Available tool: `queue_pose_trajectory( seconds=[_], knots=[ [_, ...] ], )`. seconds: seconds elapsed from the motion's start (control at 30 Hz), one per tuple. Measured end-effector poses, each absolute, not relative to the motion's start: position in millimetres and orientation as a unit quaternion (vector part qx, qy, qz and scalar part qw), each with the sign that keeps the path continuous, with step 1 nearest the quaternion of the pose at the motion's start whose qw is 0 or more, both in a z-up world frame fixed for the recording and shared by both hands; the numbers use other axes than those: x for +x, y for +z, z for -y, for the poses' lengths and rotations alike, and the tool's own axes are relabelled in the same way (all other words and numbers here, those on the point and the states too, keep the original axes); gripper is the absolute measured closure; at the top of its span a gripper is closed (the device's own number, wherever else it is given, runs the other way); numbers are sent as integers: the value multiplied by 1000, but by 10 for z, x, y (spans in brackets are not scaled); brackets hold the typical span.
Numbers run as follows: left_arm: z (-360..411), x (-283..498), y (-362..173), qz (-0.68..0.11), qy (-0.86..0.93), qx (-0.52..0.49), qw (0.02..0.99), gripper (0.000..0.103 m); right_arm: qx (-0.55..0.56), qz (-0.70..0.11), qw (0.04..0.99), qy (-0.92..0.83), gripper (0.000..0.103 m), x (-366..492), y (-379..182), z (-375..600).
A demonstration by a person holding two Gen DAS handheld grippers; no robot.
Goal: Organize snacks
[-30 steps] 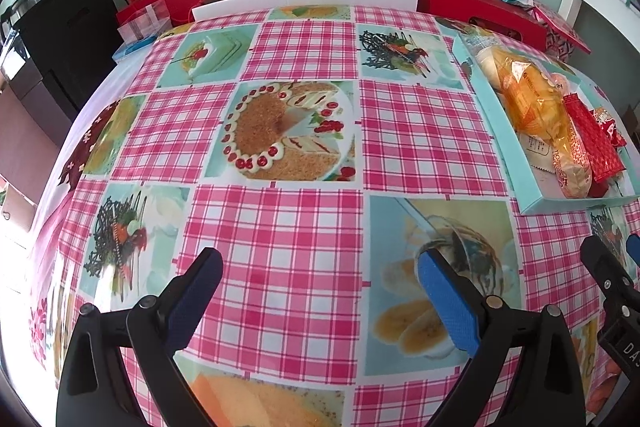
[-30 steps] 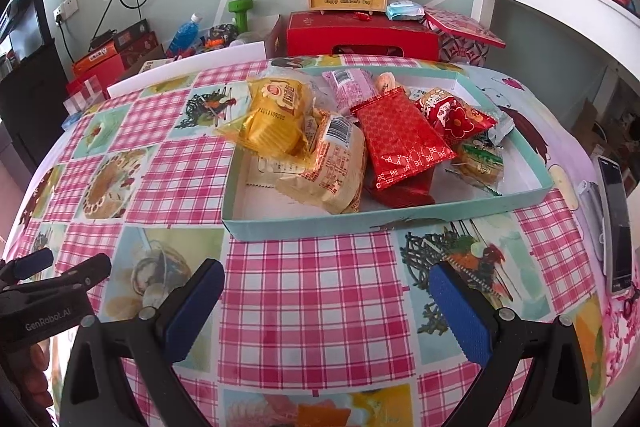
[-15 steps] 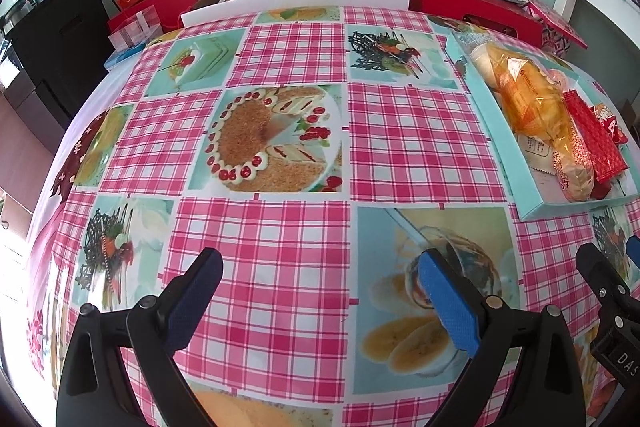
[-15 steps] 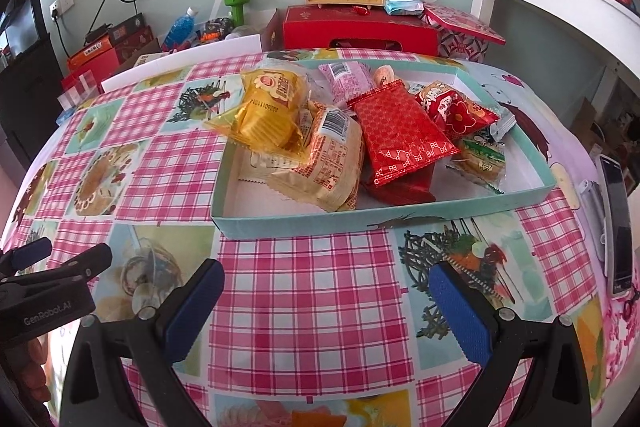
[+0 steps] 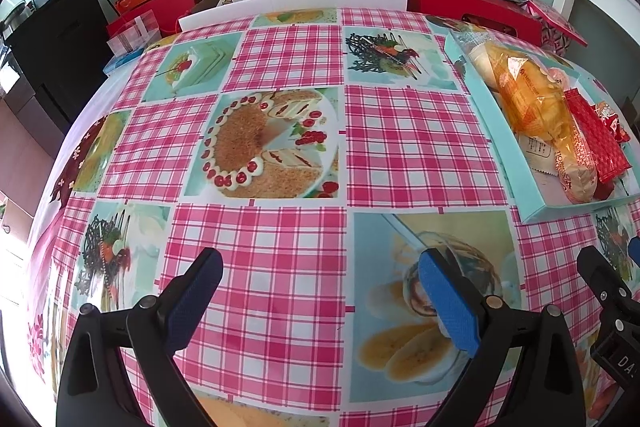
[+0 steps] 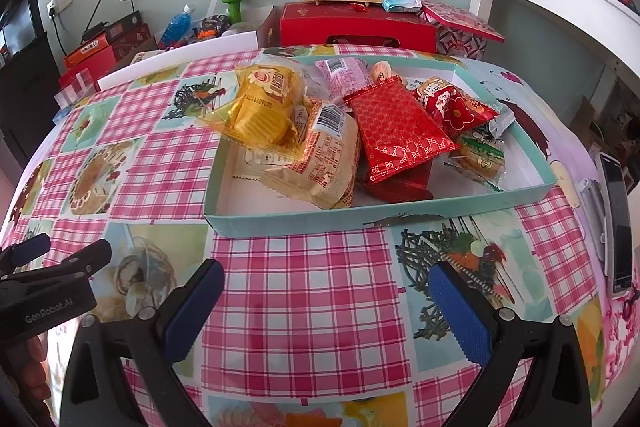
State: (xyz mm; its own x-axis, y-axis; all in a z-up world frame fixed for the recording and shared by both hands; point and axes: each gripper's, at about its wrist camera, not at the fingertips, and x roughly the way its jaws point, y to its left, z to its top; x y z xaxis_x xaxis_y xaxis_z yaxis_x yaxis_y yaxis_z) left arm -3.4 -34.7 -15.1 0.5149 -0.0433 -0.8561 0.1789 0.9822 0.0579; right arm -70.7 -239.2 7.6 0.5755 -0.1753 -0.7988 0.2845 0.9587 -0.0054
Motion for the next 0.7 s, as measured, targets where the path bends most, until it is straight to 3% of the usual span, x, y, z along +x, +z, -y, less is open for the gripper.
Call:
queue_pose_trajectory(
  seconds=[0.7],
  knots=[
    [352,-35,-164,-487,-66,75,868,5,60,-446,883,-131,0,-698,60,2398]
  ],
)
